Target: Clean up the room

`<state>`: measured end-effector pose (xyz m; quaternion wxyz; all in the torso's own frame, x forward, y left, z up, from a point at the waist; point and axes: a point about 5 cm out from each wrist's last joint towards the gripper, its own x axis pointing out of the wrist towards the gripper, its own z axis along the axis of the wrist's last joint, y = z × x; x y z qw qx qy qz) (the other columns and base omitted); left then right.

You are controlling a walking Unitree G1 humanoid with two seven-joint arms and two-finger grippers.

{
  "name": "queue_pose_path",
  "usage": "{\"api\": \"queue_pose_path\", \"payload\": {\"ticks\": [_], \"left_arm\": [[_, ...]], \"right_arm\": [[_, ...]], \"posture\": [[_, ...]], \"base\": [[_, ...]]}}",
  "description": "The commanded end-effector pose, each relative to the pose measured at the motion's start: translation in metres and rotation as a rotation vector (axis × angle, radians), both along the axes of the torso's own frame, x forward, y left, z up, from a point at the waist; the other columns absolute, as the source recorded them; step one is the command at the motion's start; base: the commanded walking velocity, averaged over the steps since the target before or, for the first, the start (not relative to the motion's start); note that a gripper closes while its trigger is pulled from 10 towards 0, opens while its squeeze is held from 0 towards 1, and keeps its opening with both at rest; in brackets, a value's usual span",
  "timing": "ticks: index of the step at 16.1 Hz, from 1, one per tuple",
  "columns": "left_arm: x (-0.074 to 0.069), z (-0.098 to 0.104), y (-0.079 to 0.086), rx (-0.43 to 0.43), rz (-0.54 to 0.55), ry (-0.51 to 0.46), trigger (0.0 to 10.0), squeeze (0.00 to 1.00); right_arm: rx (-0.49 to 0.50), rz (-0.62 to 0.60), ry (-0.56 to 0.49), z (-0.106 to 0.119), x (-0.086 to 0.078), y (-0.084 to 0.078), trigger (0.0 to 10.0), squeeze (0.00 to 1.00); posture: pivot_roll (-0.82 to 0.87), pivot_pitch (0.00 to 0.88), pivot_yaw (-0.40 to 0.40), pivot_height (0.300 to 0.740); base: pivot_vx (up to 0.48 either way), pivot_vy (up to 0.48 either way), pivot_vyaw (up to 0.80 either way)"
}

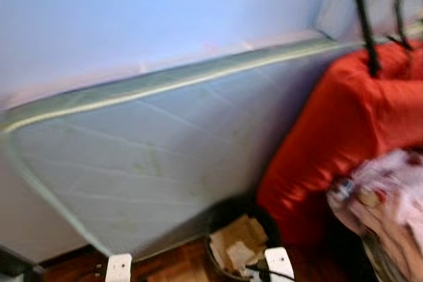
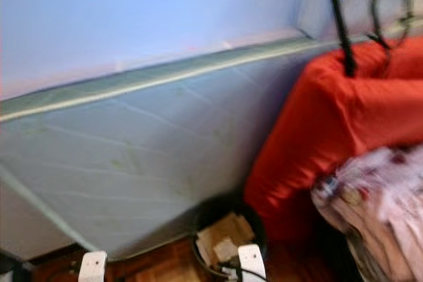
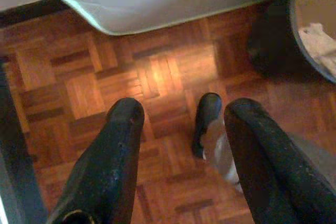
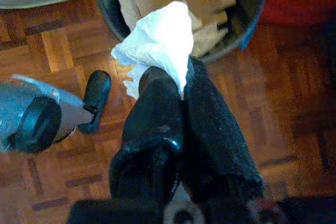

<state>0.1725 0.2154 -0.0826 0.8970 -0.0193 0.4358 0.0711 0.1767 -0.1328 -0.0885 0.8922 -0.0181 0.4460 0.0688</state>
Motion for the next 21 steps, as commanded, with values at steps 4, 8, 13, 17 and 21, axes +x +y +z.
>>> {"api": "queue_pose_path", "payload": {"ticks": [4,8,13,17,21], "left_arm": [[-0.005,-0.003,-0.004,-0.013,-0.003,0.023,10.0,0.00],[-0.004,-0.003,-0.005,-0.018,0.006,0.017,10.0,0.00],[-0.004,-0.003,-0.004,-0.018,0.009,0.014,10.0,0.00],[-0.005,-0.003,-0.004,-0.018,0.007,0.013,10.0,0.00],[-0.005,-0.003,-0.004,-0.017,0.003,0.015,10.0,0.00]], "right_arm": [[-0.023,-0.027,0.030,-0.004,-0.008,-0.013,10.0,0.00],[-0.033,-0.052,0.006,-0.003,-0.012,-0.034,10.0,0.00],[-0.028,-0.069,-0.007,0.000,-0.006,-0.043,10.0,0.00],[-0.022,-0.044,-0.020,0.001,-0.002,-0.036,10.0,0.00],[-0.020,-0.053,-0.010,0.000,-0.003,-0.037,10.0,0.00]], "posture": [[0.05,0.000,-0.015,0.740],[0.05,0.000,-0.016,0.740],[0.05,0.000,-0.013,0.740],[0.04,0.000,-0.009,0.740],[0.04,0.000,-0.007,0.740]], "base": [[0.000,0.000,0.00],[0.000,0.000,0.00],[0.048,0.000,0.00],[0.250,0.000,0.00],[0.254,0.000,0.54]]}}
